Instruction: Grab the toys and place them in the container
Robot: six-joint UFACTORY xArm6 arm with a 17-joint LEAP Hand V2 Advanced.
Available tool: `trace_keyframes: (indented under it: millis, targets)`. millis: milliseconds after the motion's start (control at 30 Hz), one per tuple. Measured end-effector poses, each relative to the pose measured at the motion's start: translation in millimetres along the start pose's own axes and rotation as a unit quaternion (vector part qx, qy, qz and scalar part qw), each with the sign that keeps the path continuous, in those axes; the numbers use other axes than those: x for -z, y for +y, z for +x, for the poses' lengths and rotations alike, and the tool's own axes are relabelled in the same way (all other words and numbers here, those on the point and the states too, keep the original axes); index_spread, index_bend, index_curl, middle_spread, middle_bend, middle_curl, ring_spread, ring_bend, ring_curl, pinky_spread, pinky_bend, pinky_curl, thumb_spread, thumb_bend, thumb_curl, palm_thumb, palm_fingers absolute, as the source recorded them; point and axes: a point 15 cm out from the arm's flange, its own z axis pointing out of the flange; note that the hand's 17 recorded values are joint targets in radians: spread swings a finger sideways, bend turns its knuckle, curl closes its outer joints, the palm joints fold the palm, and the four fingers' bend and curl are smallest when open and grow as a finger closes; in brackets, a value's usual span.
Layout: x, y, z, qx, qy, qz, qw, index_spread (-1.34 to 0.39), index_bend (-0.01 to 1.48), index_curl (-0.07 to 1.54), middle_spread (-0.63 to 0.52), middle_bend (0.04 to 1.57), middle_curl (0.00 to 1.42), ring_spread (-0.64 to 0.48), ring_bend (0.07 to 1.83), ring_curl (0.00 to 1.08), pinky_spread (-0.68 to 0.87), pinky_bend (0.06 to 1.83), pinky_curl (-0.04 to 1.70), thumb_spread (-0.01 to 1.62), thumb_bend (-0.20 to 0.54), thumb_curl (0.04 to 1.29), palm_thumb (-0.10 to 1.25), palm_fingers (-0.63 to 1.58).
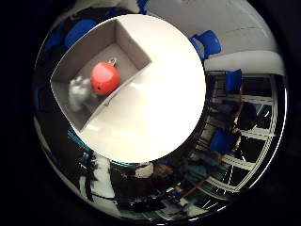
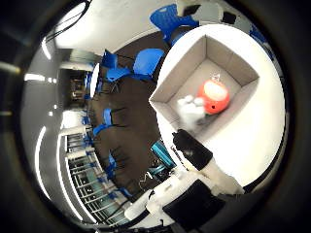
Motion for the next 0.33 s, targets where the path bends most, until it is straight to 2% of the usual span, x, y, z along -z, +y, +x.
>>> trace_keyframes:
  millis: [100,333]
  targets:
    - [6.4,4.8,-3.4,0.0,-0.003,0.002,1.0,-0.48,0.18,0.36,-0.01,0.25,0.35,0.2,0.36,0.27,0.5,0.55,0.4,1.19,-0.017,0.38,0.68,0.07]
    - [25.7,48.5,-1.9,-0.022,-0.016,-0.017,0.999,-0.45,0.16,0.32,0.01,0.2,0.33,0.2,0.32,0.25,0.48,0.47,0.34,1.21,-0.022,0.35,0.65,0.12]
